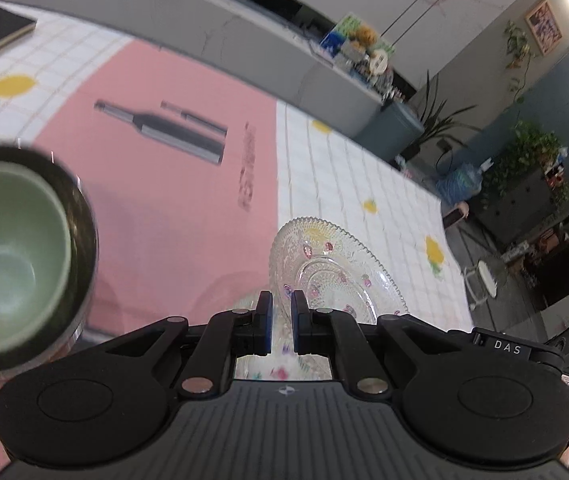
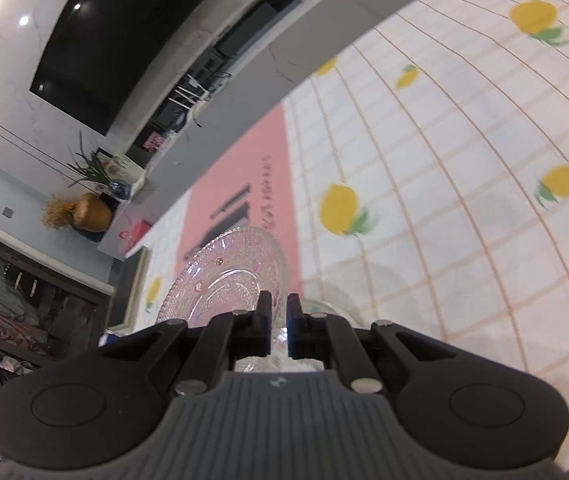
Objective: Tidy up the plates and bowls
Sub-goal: 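Close the left gripper on the glass plate rim and carry it toward the bowls, then lower the glass plate beside the bowl stack and open the left gripper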
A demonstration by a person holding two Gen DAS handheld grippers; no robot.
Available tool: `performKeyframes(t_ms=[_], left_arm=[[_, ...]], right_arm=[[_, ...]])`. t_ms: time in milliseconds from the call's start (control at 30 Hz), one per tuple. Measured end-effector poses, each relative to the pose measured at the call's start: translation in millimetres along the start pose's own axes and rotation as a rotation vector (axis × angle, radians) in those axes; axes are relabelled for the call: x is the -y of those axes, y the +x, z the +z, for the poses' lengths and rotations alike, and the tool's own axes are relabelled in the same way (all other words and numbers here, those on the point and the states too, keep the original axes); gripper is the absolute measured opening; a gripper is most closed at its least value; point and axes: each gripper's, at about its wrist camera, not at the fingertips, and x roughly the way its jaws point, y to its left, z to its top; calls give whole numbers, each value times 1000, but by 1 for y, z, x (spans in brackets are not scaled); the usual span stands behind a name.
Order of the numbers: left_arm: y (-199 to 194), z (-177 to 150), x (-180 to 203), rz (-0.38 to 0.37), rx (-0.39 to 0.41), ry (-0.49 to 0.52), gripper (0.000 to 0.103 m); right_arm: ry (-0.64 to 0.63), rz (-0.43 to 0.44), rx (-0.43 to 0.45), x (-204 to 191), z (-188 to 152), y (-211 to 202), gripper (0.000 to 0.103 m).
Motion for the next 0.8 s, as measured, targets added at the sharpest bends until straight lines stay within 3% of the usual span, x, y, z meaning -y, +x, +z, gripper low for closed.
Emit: performKeyframes(t_ms=[367, 800], left_arm=[[14, -28, -20, 60, -88, -34, 10], [20, -35, -18, 118, -111, 9, 11]], right_arm=[[19, -57, -74, 20, -34, 17, 5], [-110, -150, -80, 3, -36, 27, 6]])
